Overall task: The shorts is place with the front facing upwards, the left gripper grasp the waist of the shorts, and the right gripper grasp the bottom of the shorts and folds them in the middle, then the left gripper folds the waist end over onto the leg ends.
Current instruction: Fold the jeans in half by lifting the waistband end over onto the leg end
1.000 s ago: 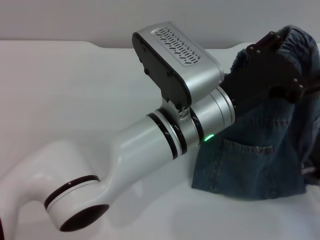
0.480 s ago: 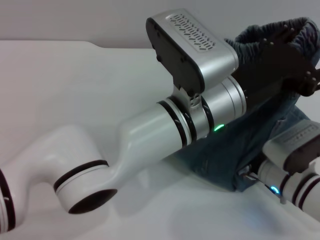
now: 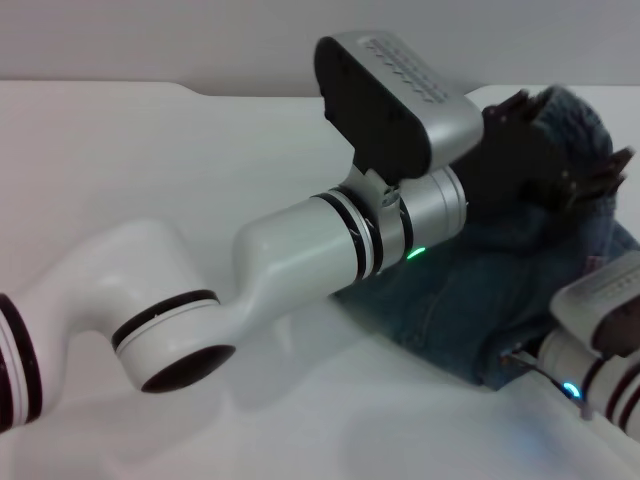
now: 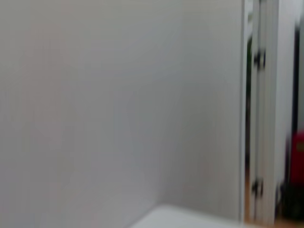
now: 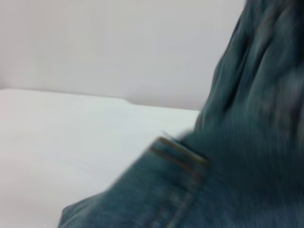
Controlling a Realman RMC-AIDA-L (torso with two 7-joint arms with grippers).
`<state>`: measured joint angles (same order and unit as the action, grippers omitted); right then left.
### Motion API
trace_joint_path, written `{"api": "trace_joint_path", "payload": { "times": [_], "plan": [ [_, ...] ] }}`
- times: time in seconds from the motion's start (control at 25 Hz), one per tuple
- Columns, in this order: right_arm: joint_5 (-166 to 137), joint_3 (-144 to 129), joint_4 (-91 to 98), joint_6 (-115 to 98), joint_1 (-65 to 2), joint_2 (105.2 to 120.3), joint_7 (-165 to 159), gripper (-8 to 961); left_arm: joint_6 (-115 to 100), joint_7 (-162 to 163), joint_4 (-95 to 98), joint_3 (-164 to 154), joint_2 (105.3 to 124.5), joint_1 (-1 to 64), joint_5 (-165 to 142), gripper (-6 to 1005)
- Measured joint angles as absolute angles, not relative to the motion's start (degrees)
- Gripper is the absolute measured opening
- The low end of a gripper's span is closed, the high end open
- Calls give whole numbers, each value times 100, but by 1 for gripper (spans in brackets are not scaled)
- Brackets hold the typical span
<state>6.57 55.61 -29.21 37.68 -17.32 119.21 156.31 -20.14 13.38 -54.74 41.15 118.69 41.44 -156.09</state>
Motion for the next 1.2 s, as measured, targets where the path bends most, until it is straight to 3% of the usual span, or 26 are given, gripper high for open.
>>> {"api": "trace_joint_path", "payload": {
  "times": [0.28,0.64,1.2],
  "plan": [
    [628,5924,-2931,4135,-1387,11889,15855,0,-1003,395,-5780,4206,11842,4139,-15613,836],
    [611,5957,-2935,4175,-1417,11891,15873,1,-112,-1135,-6250,4310,11868,4092,-15618,834],
    [606,5960,-2958,4184,-1392,11892,15873,1,-669,-2317,-6538,4808,11873,3621,-15619,835]
  ]
}}
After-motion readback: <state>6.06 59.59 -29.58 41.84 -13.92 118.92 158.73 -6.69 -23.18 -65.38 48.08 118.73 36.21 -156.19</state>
